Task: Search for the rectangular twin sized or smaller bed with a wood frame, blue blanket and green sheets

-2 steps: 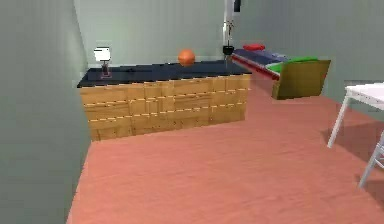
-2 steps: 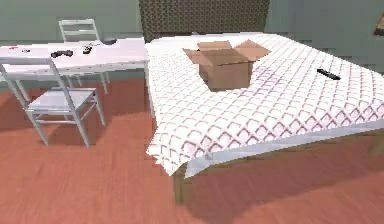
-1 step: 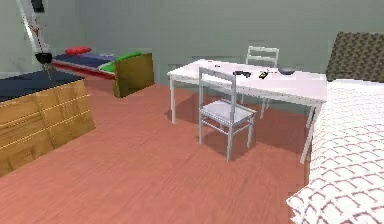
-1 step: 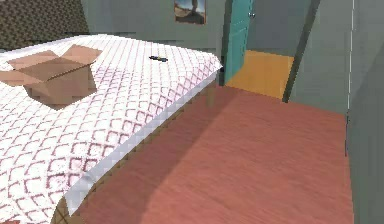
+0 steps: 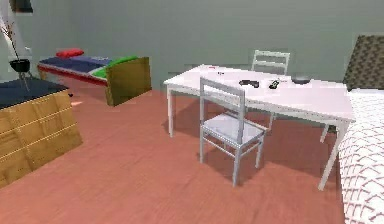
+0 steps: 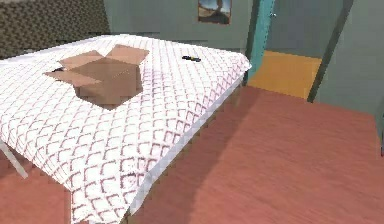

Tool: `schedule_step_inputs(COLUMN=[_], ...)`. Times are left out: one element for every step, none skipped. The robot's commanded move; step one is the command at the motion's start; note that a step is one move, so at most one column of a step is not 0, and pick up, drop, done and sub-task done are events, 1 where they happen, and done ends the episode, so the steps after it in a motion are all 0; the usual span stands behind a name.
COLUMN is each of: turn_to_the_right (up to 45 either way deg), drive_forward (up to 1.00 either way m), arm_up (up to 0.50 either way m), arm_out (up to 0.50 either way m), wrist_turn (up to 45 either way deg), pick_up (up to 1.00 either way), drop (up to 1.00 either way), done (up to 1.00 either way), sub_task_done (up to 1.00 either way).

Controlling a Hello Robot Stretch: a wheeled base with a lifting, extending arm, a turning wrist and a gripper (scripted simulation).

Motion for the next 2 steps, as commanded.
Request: schedule_step_inputs(turn_to_the_right=[-21.0, 0.0], drive_forward=[0.00, 1.00], arm_up=[0.00, 0.00], arm_out=[0.00, 0.00], wrist_turn=[0.0, 0.0], pick_up=[0.00, 0.00], drop=[0.00, 0.00], done=[0.00, 0.00], sub_task_done=[0.00, 0.00])
